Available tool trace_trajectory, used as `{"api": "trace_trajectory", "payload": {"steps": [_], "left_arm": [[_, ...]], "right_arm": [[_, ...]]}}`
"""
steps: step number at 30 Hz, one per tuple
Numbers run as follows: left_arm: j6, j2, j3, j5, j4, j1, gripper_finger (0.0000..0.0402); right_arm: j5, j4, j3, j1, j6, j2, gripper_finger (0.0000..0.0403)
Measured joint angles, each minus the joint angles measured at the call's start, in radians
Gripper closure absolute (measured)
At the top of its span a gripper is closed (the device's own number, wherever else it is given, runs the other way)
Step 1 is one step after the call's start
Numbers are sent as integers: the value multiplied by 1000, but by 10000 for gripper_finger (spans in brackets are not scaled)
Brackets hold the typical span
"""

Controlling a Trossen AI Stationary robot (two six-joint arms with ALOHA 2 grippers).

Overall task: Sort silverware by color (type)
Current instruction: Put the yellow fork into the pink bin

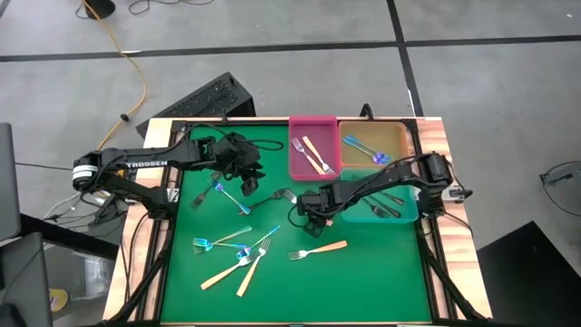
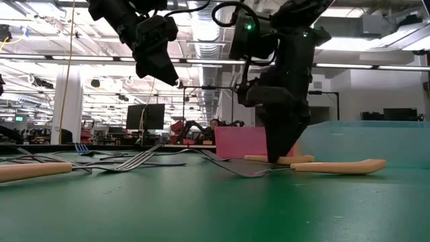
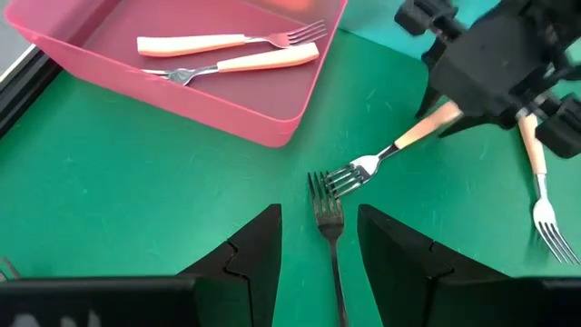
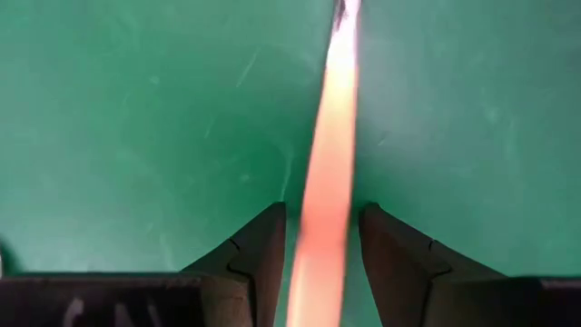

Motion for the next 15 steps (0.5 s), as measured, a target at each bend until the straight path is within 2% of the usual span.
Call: {"api": "trace_trajectory", "payload": {"steps": [8,15], "left_arm": [[2,0,0,-17,13,0,272],[4,0,0,-21,24,0,272]], "right_arm": [[-17,0,1,-8,2,0,250],[-76,-51,1,-37,4,0,314]]}}
